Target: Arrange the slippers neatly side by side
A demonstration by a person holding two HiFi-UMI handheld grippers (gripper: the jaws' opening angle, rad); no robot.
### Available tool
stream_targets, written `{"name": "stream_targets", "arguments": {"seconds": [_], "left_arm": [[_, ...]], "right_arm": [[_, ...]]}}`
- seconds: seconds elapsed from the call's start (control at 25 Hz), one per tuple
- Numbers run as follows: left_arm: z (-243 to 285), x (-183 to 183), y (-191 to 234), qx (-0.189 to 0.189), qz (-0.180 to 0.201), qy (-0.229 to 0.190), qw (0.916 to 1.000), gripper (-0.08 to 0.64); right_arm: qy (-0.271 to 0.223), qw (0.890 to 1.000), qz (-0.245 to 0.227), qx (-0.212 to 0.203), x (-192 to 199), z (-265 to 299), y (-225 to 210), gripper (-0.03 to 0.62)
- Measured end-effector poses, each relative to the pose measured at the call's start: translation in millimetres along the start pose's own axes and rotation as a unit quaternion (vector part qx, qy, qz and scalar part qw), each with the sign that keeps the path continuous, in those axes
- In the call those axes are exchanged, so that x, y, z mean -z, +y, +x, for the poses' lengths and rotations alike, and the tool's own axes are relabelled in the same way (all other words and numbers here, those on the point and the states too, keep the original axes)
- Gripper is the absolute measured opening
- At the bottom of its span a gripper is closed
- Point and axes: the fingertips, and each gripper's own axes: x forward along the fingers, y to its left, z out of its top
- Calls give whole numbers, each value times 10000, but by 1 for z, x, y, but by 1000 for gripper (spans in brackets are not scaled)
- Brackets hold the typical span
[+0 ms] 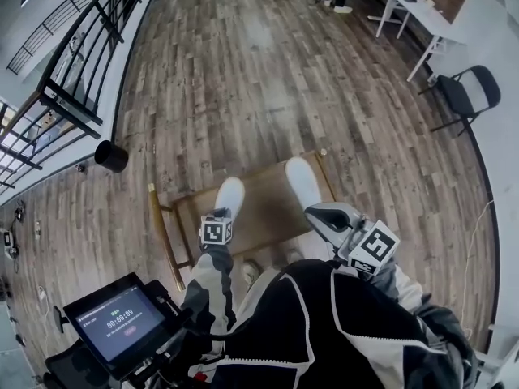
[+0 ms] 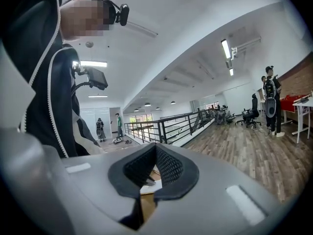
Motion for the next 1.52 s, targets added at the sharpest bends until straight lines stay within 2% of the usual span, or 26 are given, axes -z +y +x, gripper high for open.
{"name": "stream_targets", "arguments": {"seconds": [0.16,0.32,0.44,0.56,0.76,0.88,1.0,1.2,1.4,1.52], "left_arm": [[-44,-20,-17,179,-284,-885,9955,25],[-100,-26,-39,418,-329,-1729,9835,26],[-147,-36,-55,425,-315,-2282,9722,26],[-189,-53,-66,364,-444,-2826,9575,26],[-253,-85,-79,175,-660,-3751,9245,26],[-272,-97,-79,66,-603,-4053,9122,25],[-282,-101,-75,-29,-653,-4154,9073,25],[-287,-101,-71,-106,-697,-4201,9048,26],[-268,-89,-56,-188,-815,-4042,9108,25],[-252,-78,-40,-329,-868,-3850,9182,26]], "right_arm": [[37,9994,-264,-205,-1,6,17,5],[51,9985,-337,-432,-1,16,31,5],[60,9978,-314,-576,-2,21,36,5],[54,9966,-301,-763,-3,30,37,5],[55,9935,-290,-1102,0,51,38,5],[41,9913,-263,-1289,1,66,34,5],[54,9889,-247,-1466,2,77,36,5],[40,9866,-151,-1625,4,89,37,5],[43,9857,-135,-1677,8,94,38,5],[38,9857,-124,-1681,8,95,39,5]]}}
